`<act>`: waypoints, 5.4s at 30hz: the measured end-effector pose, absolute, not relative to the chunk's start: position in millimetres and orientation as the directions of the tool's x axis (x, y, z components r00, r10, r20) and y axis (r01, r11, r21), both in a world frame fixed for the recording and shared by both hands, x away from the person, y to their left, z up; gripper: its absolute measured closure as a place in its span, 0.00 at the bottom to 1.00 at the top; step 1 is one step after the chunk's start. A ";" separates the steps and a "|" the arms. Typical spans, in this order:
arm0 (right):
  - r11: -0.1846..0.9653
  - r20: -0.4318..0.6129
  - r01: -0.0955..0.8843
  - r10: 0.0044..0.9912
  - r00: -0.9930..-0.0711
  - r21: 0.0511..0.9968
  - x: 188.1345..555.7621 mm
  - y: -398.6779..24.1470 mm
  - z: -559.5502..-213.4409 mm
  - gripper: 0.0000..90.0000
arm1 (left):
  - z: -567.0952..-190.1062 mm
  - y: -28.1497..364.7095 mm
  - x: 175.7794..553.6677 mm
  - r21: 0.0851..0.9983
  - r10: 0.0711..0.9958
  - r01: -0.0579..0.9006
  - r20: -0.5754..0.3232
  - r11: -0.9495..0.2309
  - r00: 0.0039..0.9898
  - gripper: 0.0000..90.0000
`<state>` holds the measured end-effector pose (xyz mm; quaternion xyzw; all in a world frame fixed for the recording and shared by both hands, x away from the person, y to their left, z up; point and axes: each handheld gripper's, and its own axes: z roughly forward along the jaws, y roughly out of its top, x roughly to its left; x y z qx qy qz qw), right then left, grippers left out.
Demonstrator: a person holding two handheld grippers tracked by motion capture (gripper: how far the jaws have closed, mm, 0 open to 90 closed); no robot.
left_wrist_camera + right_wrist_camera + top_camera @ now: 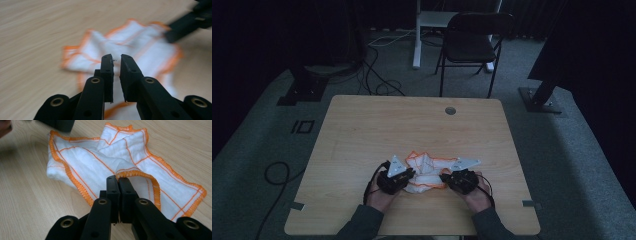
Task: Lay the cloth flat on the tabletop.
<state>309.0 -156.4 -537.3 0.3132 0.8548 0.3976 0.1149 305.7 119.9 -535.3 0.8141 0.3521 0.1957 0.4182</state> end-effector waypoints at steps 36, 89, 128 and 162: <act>0.507 0.026 0.427 0.621 -0.783 0.749 299.9 -168.0 -537.4 0.98 | -568.4 127.0 346.0 0.722 0.771 0.546 -0.029 -0.424 0.637 0.98; 0.434 -0.053 0.470 0.776 -0.628 0.768 337.4 -209.2 -549.6 0.84 | -565.2 152.1 369.2 0.717 0.848 0.584 0.019 -0.380 0.529 0.72; 0.434 -0.021 0.536 0.791 -0.612 0.724 374.3 -194.2 -572.6 0.96 | -569.9 190.5 321.2 0.720 0.880 0.626 -0.045 -0.299 0.472 0.97; 0.348 -0.038 0.590 0.880 -0.473 0.729 384.4 -217.3 -572.5 0.97 | -566.8 197.2 273.8 0.689 0.904 0.662 -0.024 -0.295 0.427 0.97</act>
